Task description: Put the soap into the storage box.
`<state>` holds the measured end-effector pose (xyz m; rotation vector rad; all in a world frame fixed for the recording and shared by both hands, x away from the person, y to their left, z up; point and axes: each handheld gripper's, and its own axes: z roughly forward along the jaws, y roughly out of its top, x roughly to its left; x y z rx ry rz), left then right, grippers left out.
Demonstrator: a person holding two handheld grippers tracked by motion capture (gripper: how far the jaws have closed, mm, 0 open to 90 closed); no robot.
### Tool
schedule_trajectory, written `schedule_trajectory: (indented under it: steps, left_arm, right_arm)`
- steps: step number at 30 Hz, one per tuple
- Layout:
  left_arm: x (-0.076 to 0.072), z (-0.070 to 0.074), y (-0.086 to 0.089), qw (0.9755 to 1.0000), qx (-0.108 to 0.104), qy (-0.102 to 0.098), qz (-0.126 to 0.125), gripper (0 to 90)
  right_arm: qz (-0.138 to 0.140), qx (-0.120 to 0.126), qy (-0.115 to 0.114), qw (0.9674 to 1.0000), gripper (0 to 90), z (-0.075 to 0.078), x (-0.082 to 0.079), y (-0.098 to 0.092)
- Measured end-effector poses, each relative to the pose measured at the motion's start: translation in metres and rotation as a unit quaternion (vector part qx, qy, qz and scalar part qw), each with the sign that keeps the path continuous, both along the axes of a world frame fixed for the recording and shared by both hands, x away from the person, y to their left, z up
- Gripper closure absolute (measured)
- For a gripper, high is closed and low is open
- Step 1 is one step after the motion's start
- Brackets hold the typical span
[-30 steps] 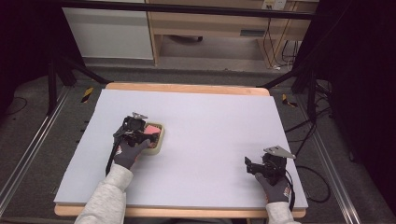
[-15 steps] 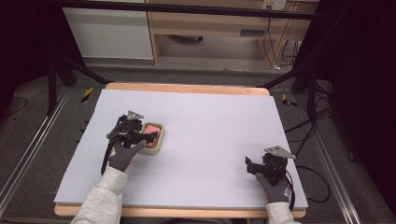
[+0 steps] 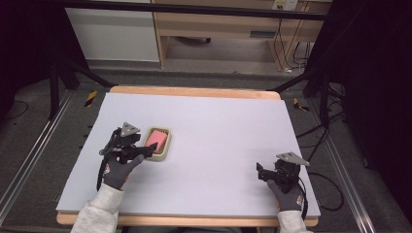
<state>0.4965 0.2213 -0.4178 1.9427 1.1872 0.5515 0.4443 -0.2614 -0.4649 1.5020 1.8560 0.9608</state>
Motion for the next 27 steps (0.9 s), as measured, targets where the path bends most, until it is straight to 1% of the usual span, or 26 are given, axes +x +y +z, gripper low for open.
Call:
schedule_trajectory:
  steps: [2, 4, 7, 10, 14, 20, 23, 27]
  left_arm:
    - [-0.004, -0.002, 0.006, 1.0, -0.007, -0.002, 0.005, 25.1]
    - [-0.008, -0.004, 0.012, 0.9999, -0.003, -0.003, 0.01, 25.0]
    - [-0.015, -0.008, 0.021, 0.9999, -0.008, -0.007, 0.012, 24.8]
    - [-0.019, -0.012, 0.029, 0.9998, -0.005, -0.01, 0.018, 24.2]
    - [-0.023, -0.021, 0.037, 0.9997, 0.002, -0.006, 0.025, 23.5]
    - [-0.032, -0.033, 0.048, 0.9991, 0.007, -0.008, 0.041, 23.4]
    - [-0.035, -0.036, 0.056, 0.9986, 0.005, -0.008, 0.052, 23.5]
    - [-0.039, -0.038, 0.065, 0.9976, 0.013, -0.008, 0.068, 23.7]
  right_arm:
    - [0.001, -0.001, 0.0, 1.0, 6.3, 0.0, 0.0, -0.001]
    - [-0.001, -0.001, 0.0, 1.0, 6.3, 0.0, 0.0, -0.001]
    - [-0.004, 0.001, -0.001, 1.0, 6.3, 0.0, 0.0, -0.002]
    - [-0.006, 0.001, 0.001, 1.0, 6.3, 0.0, 0.0, -0.003]
    - [-0.01, 0.0, -0.002, 1.0, 6.3, 0.0, -0.001, -0.004]
    - [-0.014, -0.005, 0.004, 0.9999, 6.3, -0.001, 0.0, -0.005]
    - [-0.016, -0.005, 0.007, 0.9998, 6.3, -0.002, 0.0, -0.006]
    - [-0.018, -0.005, 0.006, 0.9998, 6.2, -0.001, 0.0, -0.007]
